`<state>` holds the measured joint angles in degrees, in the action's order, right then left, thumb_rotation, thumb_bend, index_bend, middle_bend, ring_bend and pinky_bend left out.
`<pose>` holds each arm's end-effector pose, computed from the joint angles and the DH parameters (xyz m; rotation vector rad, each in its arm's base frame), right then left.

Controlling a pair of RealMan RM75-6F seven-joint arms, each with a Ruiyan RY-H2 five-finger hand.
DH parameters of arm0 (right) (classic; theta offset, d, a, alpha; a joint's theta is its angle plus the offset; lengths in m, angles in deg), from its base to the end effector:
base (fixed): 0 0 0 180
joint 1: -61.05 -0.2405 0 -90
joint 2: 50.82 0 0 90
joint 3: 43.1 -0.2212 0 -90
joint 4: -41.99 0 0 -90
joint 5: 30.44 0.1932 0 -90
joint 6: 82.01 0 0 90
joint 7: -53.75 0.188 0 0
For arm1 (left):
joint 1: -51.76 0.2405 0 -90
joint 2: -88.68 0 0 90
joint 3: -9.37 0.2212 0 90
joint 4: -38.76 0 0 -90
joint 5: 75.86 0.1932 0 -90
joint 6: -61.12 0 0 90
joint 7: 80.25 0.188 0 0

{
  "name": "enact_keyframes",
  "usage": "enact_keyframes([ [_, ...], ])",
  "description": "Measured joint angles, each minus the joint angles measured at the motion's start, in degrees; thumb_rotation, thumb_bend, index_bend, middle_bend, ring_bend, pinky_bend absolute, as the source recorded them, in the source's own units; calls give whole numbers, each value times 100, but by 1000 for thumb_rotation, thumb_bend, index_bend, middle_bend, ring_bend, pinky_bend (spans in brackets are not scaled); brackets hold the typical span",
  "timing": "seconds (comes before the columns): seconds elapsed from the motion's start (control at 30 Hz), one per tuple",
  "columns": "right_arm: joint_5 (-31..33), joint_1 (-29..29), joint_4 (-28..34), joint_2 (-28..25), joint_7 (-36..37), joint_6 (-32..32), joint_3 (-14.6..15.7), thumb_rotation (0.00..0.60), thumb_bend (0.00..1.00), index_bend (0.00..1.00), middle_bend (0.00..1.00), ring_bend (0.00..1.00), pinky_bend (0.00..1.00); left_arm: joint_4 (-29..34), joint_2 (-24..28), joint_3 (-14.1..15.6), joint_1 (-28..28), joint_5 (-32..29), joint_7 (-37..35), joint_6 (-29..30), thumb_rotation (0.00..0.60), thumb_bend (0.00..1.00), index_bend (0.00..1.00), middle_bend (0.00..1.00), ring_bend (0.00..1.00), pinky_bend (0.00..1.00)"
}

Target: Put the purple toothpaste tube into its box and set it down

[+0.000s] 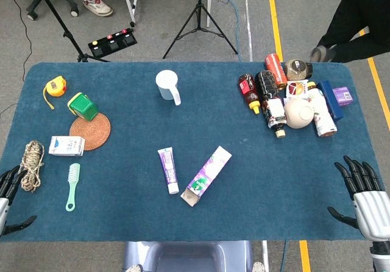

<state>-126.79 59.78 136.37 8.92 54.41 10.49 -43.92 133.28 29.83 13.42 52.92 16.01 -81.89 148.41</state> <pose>-0.2475 -0.1948 0.1788 1.4617 -0.7834 0.9937 -0.2845 0.1673 0.1606 -1.4571 -0.9781 -0.8051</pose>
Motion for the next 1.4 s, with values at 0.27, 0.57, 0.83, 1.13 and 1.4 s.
enact_keyframes([
  [0.27,2,-7,18,-1,1,-30,8,600,0,72,0,0,0,-25,-24,-1,-19,2,63,-37,600,105,0,0,0,104],
  [0.57,69,-18,32,8,3,-53,-25,600,0,72,0,0,0,-403,-245,-162,-565,394,276,-380,600,124,0,0,0,104],
  [0.83,170,-57,45,41,-62,-135,-72,600,0,72,0,0,0,-974,-636,-429,-2014,1386,555,-1316,600,149,0,0,0,104],
  [1.13,300,-96,35,61,-70,-208,-134,600,0,72,0,0,0,-1371,-1235,-650,-3144,1608,1251,-2666,600,218,0,0,0,103],
  [1.4,373,-118,-1,27,46,-257,-161,600,0,72,0,0,0,-1472,-1968,-886,-3789,1105,2280,-3701,600,238,0,0,0,103],
])
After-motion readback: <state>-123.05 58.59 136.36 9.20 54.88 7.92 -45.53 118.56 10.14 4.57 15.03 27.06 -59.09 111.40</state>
